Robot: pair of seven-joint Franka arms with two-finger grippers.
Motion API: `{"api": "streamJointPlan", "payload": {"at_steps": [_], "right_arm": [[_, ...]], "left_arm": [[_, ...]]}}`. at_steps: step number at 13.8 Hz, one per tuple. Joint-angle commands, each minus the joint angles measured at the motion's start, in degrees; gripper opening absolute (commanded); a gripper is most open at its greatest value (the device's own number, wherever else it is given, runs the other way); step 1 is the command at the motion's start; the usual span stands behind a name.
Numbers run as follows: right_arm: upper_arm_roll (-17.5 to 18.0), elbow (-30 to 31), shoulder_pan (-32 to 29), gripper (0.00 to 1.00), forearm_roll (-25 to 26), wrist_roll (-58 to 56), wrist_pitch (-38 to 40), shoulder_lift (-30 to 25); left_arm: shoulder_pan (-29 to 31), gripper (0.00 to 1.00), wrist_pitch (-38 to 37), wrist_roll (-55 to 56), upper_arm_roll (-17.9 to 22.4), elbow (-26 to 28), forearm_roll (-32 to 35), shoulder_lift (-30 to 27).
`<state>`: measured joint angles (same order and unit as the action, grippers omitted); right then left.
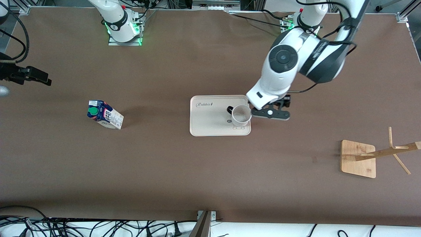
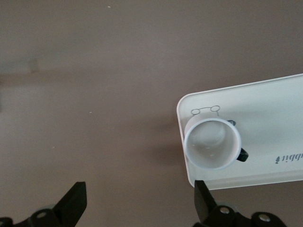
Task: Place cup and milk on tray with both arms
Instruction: 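Grasp the milk carton with the right gripper while the left gripper withdraws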
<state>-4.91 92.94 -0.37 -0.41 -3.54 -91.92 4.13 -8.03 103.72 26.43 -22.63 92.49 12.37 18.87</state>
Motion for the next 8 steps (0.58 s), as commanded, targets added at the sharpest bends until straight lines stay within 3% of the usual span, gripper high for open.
{"api": "streamJointPlan", "payload": {"at_steps": [1,5,8], "right_arm": [[0.2,-0.7,2.2,1.0,-1.1,3.9,-3.8,3.9],[0.2,2.2,8.4,1.0,-1.1,10.2,-12.8,9.8],[0.1,8.1,8.5,1.0,-0.6,10.1,-17.1,10.0]], "left_arm": [[5.1,1.0,-2.8,-3.1,-0.2,1.9,0.4,-5.2],[11.5,1.0,-3.0,-3.4,-0.2,1.6,0.0,-10.4],[18.0,1.0,-3.0,-8.9,-0.1,1.4,-8.6,-12.3]]}}
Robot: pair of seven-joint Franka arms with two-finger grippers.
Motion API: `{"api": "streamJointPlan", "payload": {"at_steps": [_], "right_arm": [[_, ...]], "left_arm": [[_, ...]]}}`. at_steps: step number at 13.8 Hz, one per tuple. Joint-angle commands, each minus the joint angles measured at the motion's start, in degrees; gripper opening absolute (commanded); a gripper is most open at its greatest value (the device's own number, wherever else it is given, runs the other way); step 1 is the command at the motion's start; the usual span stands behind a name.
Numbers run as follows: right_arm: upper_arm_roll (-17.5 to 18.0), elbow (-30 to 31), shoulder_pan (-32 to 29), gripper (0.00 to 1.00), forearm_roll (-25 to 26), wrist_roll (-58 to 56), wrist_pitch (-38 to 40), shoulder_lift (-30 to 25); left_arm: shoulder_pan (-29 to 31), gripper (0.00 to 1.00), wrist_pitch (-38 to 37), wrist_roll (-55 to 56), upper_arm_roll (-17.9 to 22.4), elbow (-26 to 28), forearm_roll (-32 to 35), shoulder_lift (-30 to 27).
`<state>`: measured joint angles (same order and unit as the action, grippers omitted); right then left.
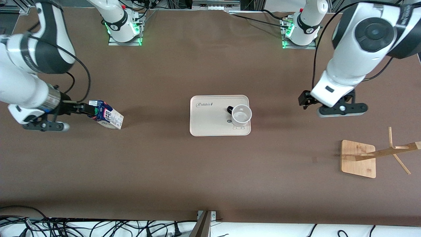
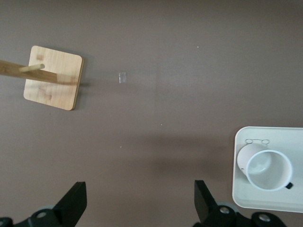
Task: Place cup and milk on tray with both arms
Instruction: 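Grasp the milk carton with the right gripper while the left gripper withdraws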
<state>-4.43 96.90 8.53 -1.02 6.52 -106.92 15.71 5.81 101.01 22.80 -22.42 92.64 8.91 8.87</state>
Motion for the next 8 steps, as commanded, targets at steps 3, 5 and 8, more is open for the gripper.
{"api": "streamJointPlan", "payload": {"at_steps": [3,5,8], "right_arm": [[-0.6,8.5,-0.4,1.0,0.4,-0.2,-5.7,-1.7],[-0.7,9.8,-0.4,1.0,0.4,-0.4,-6.6,-1.8],[-0.9,12.3,-0.7,1.0,1.3,-2.5,-8.4,-1.7]], "left_arm": [[6.0,1.0,-2.7,-18.0,3.2,1.6,-6.4,-4.6],[6.0,1.0,-3.7,-18.6,6.1,1.7,-7.7,-4.9],[5.1,1.0,-3.5,-23.2,11.2,1.9,-10.7,-3.9]]}}
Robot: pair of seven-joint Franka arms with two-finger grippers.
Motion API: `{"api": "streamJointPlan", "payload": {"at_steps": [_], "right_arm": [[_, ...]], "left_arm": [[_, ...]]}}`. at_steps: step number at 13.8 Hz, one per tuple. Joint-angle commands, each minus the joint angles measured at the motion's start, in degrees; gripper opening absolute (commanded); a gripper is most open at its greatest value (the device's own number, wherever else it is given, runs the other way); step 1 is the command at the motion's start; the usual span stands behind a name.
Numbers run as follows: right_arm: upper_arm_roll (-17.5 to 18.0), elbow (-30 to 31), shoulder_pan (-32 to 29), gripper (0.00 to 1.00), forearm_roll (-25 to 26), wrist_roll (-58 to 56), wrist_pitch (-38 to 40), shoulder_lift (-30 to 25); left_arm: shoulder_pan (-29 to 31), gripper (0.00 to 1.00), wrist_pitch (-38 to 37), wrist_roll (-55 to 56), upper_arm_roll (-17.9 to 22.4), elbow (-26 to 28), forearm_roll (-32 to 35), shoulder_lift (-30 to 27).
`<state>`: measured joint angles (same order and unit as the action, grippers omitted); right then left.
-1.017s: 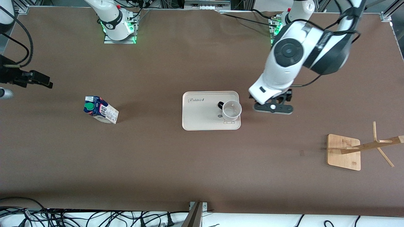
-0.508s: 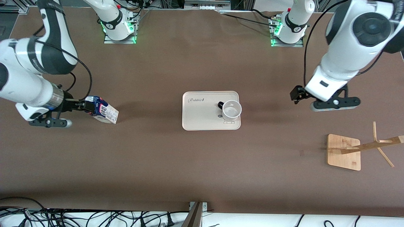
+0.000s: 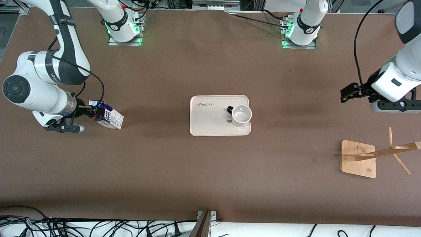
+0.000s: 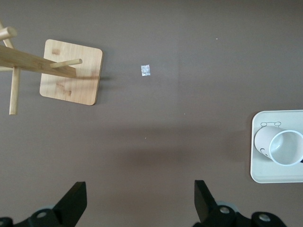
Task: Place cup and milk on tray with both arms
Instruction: 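Grasp the milk carton with the right gripper while the left gripper withdraws, then lift the milk carton and carry it toward the tray with the right gripper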
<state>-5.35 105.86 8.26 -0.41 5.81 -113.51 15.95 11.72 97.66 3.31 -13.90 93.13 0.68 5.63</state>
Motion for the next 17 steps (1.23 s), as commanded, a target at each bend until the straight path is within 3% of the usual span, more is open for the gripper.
{"api": "streamJointPlan", "payload": {"at_steps": [1,6,9,11,15,17], "right_arm": [[0.0,3.7,-0.5,1.0,0.7,-1.8,-1.8,-1.9],[0.0,6.2,-0.6,1.0,0.5,-1.3,-4.7,-0.5],[0.0,6.4,-0.7,0.61,0.5,-1.3,-6.2,1.0],[0.0,6.3,-0.7,0.42,0.6,-1.4,-6.0,0.8],[0.5,4.8,-0.4,0.42,0.4,-1.1,-5.1,-0.5],[1.7,0.8,-0.1,0.42,0.0,0.1,-0.7,-1.0]], "left_arm": [[-1.3,1.0,-0.2,-3.6,2.9,1.4,-2.4,-0.5],[-3.4,1.0,-1.2,-0.1,3.3,1.2,-2.4,-0.8],[-8.5,1.0,-2.5,2.0,7.6,1.3,-2.4,-1.3],[-8.8,1.0,-4.9,2.0,7.1,-0.2,-2.3,-0.7],[-8.6,1.0,-5.1,2.1,7.1,-0.8,-2.3,-0.2],[-8.4,1.0,-5.2,2.1,7.3,-0.8,-2.3,-0.2]]}}
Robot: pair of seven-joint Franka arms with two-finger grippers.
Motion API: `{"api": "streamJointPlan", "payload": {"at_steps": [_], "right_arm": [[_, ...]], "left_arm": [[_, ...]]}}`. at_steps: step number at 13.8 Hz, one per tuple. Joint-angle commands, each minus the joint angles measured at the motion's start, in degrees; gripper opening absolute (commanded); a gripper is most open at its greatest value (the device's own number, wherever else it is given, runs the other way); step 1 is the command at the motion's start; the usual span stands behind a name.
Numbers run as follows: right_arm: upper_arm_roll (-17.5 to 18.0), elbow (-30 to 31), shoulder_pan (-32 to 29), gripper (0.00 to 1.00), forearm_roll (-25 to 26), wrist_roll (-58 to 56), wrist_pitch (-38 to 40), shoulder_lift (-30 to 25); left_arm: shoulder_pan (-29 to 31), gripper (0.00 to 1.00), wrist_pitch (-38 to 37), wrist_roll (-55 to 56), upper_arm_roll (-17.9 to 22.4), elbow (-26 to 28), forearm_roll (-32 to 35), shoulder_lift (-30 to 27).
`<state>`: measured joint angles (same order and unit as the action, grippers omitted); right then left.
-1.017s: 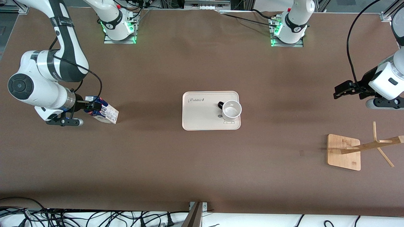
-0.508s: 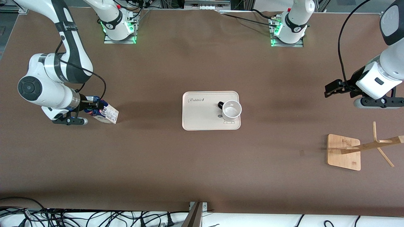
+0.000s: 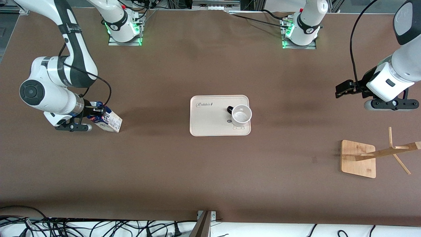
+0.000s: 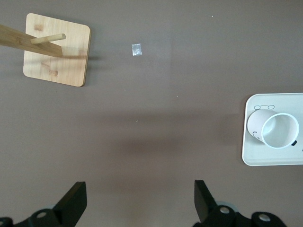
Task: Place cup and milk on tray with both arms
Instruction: 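Lift the milk carton and carry it toward the tray with the right gripper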
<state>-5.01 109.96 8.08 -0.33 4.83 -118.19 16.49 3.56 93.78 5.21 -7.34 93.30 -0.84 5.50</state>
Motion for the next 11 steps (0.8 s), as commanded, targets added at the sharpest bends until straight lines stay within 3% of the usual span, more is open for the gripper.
{"api": "streamJointPlan", "payload": {"at_steps": [1,3,5,7,11], "right_arm": [[2.6,-5.9,0.1,0.42,-0.5,2.0,7.2,-1.5],[6.2,-10.5,0.2,0.42,-0.7,5.6,13.2,-1.5],[10.2,-14.0,0.6,0.42,-1.1,9.7,13.8,-1.3],[13.3,-16.6,2.2,0.42,-2.2,16.0,13.7,-0.8],[14.2,-21.9,9.7,0.42,-6.3,24.0,12.5,3.8]], "left_arm": [[-0.1,1.0,-1.2,0.2,1.0,-1.2,-0.7,-0.1],[-0.1,1.0,-1.5,0.2,1.2,-1.3,-0.2,0.1],[-0.1,1.0,-2.5,0.2,1.2,-2.1,-0.1,0.0],[0.3,1.0,-5.7,0.2,2.1,-6.3,-0.1,0.0],[2.4,1.0,-7.5,0.1,2.3,-8.7,-2.8,0.0]]}}
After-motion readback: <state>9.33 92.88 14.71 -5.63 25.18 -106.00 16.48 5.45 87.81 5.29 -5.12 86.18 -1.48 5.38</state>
